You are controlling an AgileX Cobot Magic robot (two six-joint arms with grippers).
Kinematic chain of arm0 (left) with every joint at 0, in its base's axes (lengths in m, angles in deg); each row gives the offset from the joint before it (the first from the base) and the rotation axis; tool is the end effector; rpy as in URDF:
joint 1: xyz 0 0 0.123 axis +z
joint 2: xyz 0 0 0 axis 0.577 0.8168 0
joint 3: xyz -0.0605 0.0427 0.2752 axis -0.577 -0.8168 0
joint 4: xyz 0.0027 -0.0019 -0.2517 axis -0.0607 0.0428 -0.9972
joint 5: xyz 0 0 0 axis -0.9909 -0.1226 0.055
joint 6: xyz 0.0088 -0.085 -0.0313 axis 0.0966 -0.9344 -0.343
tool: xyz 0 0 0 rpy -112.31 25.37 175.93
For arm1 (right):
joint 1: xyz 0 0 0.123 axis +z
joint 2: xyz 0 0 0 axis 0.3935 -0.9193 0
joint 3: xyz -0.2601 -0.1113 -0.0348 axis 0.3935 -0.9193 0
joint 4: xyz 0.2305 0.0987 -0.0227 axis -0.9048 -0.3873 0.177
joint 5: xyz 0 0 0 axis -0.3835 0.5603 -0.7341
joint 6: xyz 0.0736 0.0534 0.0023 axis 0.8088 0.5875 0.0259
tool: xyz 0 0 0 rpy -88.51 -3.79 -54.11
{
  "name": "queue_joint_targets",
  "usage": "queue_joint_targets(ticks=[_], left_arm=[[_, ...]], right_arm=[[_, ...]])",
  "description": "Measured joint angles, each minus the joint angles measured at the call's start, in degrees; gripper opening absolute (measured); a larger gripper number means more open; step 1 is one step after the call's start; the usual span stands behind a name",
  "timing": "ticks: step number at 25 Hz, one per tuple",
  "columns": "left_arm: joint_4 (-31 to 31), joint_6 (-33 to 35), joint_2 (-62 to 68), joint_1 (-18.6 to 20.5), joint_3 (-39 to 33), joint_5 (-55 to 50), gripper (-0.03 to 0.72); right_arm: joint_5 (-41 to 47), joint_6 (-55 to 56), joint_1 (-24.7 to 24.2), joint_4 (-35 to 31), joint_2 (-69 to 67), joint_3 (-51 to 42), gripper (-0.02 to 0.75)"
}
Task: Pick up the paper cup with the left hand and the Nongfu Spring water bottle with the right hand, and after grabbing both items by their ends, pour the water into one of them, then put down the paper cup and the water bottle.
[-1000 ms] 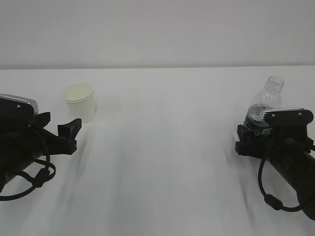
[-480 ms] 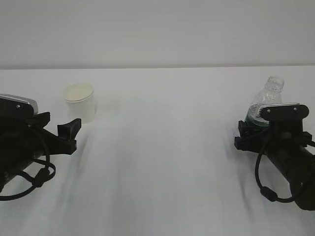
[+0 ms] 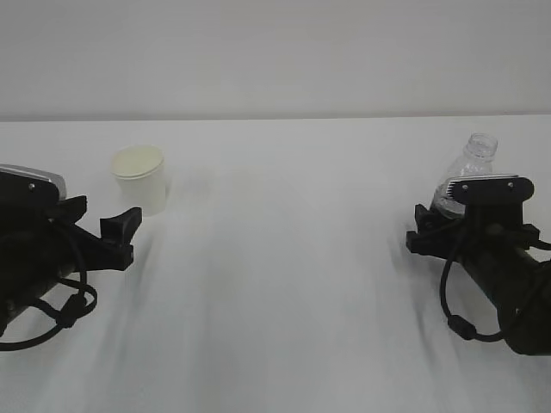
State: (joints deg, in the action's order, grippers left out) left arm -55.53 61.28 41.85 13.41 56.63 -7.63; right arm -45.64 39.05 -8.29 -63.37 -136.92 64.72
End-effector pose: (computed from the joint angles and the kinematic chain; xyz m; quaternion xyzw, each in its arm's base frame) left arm 0.2671 -0.0950 0.1121 0.1024 0.7836 -0.0760 0.6080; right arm 0.3155 0.0621 0.0652 -0.0426 0.8166 -0.0241 0.5751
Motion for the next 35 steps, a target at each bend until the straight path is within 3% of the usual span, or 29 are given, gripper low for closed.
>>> queue_joint_targets(ticks=[29,35], left_arm=[[-1.17,1.52,0.00,0.00,0.00,-0.13,0.587],[-1.59,1.79,0.00,0.08,0.00,-0.13,0.587]], right_arm=[[-0.95,-0.41,-0.21,-0.09,-1.82,2.12,0.593],[-0.95,-0.41,-0.21,-0.22,-1.82,2.12,0.532]])
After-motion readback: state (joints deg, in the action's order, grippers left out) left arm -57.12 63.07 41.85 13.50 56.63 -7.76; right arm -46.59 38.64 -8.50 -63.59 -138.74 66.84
